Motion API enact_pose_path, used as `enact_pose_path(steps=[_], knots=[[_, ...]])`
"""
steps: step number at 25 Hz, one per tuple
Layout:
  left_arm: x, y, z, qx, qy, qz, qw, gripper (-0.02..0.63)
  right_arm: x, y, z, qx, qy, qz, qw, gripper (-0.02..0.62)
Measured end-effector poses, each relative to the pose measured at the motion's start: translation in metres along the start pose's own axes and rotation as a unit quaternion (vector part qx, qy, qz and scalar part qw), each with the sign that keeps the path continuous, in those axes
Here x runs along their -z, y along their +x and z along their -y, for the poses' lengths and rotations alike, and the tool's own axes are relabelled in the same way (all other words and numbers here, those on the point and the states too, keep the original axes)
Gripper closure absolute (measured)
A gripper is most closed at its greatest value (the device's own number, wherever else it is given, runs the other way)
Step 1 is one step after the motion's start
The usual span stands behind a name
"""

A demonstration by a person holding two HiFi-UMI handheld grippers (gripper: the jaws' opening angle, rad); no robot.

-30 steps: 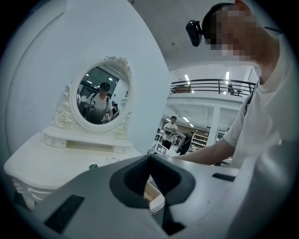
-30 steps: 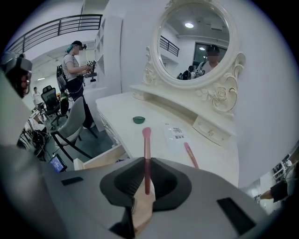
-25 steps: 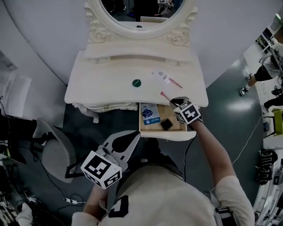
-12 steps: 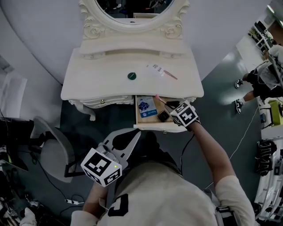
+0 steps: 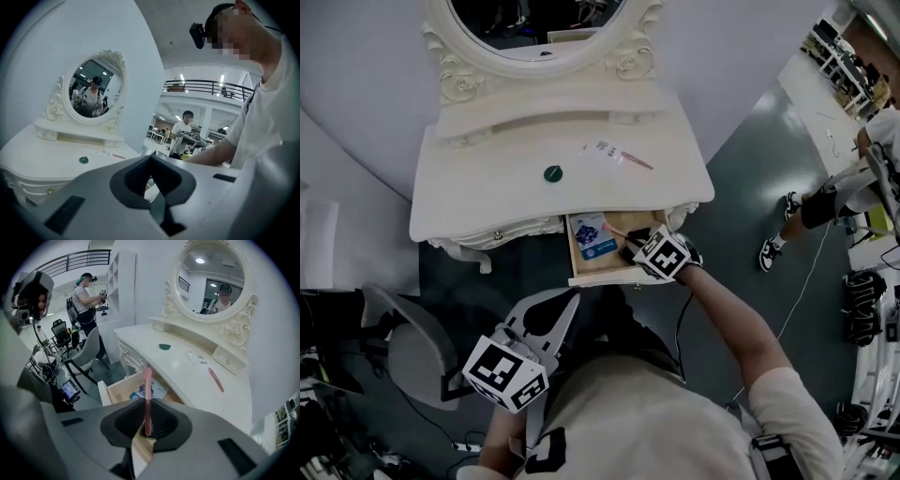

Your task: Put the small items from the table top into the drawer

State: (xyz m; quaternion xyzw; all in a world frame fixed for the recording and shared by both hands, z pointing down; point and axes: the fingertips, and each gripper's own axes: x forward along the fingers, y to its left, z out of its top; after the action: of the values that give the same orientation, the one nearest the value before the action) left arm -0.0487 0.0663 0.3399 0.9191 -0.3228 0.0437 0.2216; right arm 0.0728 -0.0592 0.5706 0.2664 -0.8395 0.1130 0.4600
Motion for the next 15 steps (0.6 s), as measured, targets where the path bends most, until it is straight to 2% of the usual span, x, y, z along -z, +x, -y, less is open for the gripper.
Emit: enact_pose_path(steps=[4,15], knots=[[-0.001,0.012,-0.005,-0.003,-0.006,-0.013,0.9999,0.549,0.009,0.014,0.003,-0.011,-0.018,-0.015,1.000,0.535],[0.008,0.032,-0.029,-0.025,-0.024,-0.042,0.9985,0.549,0.027,0.055,0.010,-0.036,-0.023,-0.037,0.998,0.535]])
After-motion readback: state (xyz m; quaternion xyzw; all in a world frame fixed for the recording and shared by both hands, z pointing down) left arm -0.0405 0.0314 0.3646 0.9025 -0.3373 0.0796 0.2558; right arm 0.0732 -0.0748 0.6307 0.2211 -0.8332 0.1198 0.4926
